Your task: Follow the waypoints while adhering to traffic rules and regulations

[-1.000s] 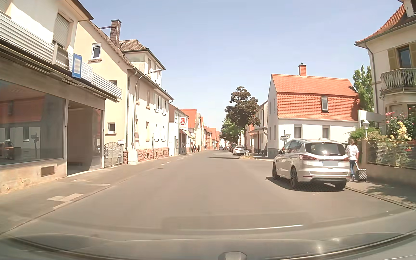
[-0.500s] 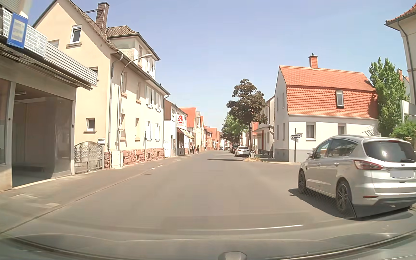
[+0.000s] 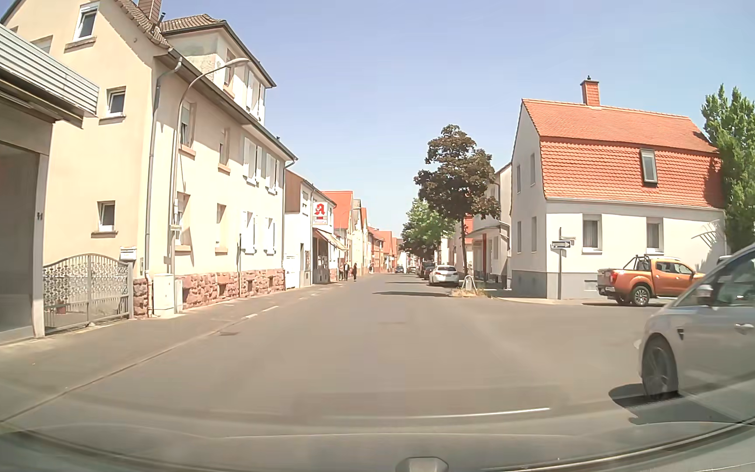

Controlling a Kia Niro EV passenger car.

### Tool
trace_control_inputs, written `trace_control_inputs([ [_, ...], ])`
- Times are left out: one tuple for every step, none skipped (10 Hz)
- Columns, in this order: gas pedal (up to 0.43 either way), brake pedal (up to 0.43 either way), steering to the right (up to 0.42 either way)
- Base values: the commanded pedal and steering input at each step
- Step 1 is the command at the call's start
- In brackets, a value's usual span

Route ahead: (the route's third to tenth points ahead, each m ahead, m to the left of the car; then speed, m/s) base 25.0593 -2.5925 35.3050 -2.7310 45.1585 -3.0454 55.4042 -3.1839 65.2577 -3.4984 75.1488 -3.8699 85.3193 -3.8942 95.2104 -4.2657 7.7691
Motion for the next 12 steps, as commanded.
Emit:
trace_control_inputs([
  [0.0, 0.0, 0.006],
  [0.0, 0.0, 0.006],
  [0.0, 0.0, 0.008],
  [0.0, 0.0, 0.009],
  [0.0, 0.0, 0.009],
  [0.0, 0.0, 0.009],
  [0.0, 0.0, 0.009],
  [0.0, 0.0, 0.009],
  [0.0, 0.0, 0.009],
  [0.0, 0.0, 0.009],
  [0.0, 0.0, 0.01],
  [0.0, 0.0, 0.01],
])
